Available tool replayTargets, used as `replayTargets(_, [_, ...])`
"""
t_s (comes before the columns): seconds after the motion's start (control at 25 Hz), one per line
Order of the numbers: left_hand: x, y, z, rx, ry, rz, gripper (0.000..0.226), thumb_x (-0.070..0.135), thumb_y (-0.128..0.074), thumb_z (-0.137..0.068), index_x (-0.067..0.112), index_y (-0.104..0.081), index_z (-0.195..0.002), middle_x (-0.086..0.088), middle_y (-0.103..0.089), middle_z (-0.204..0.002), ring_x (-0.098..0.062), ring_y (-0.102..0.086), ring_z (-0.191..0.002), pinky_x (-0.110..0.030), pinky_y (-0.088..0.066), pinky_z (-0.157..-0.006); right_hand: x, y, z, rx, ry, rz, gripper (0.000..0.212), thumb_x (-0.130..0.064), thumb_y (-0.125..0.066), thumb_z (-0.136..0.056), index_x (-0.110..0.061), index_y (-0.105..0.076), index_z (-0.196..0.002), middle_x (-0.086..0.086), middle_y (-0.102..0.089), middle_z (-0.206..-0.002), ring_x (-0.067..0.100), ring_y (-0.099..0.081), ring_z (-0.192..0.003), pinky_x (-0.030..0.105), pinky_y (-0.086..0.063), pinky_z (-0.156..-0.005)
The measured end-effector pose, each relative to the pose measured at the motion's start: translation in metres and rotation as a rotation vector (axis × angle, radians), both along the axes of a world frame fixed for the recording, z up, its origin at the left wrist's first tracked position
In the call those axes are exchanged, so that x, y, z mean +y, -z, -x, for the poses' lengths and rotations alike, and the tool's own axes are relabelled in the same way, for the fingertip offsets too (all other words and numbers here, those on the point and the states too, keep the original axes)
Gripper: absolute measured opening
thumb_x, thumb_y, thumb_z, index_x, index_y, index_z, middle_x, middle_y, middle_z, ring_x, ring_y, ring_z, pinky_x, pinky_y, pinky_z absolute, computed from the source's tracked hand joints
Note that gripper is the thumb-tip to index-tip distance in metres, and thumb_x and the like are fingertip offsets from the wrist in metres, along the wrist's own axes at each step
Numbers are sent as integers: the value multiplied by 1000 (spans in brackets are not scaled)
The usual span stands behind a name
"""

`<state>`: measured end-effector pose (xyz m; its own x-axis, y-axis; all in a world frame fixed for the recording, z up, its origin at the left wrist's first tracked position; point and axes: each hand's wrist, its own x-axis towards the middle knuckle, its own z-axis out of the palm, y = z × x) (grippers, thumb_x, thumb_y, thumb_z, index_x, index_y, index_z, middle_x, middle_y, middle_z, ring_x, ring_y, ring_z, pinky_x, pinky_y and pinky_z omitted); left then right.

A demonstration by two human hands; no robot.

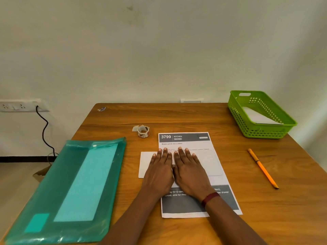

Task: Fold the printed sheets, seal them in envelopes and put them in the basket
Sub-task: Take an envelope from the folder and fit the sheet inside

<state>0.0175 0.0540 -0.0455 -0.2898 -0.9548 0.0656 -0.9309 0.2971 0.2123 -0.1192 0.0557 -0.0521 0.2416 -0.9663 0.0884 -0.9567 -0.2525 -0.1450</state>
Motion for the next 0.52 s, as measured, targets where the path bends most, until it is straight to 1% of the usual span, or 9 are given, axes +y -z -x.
replayTargets(0.08, [-1,2,-2,0,-18,-14,66,24,-38,-102,11,-3,-156,-9,1,-164,-22,5,-151,-35,2,-121,0,0,9,-5,63,-37,80,-64,0,-90,-17,-8,-156,5,-2,-163,24,0,-151,39,-1,-121])
replayTargets(0.16, [-2,3,-4,-15,-36,-28,67,25,-39,-102,11,-2,-156,-9,3,-164,-24,7,-151,-38,0,-122,-1,2,25,4,106,-60,93,-73,10,-81,-18,-2,-156,4,6,-163,24,7,-150,39,2,-121])
replayTargets(0.24, [-3,2,-5,-13,-59,-36,63,28,-34,-104,12,-2,-156,-8,3,-164,-24,8,-151,-40,-2,-123,-2,2,43,15,138,-79,102,-76,18,-74,-17,3,-155,5,10,-163,24,10,-150,38,4,-121])
replayTargets(0.36, [-3,3,-8,-9,-80,-41,59,35,-24,-106,14,-1,-156,-6,5,-164,-24,10,-150,-40,0,-122,-2,0,56,28,162,-99,95,-73,10,-80,-15,4,-155,7,10,-163,23,10,-150,37,5,-119])
replayTargets(0.52, [0,4,-9,10,-91,-30,59,38,-19,-105,15,-1,-156,-4,3,-164,-22,9,-151,-40,-2,-123,2,-2,53,13,170,-78,85,-68,-2,-89,-14,1,-156,8,8,-163,23,8,-150,36,6,-118])
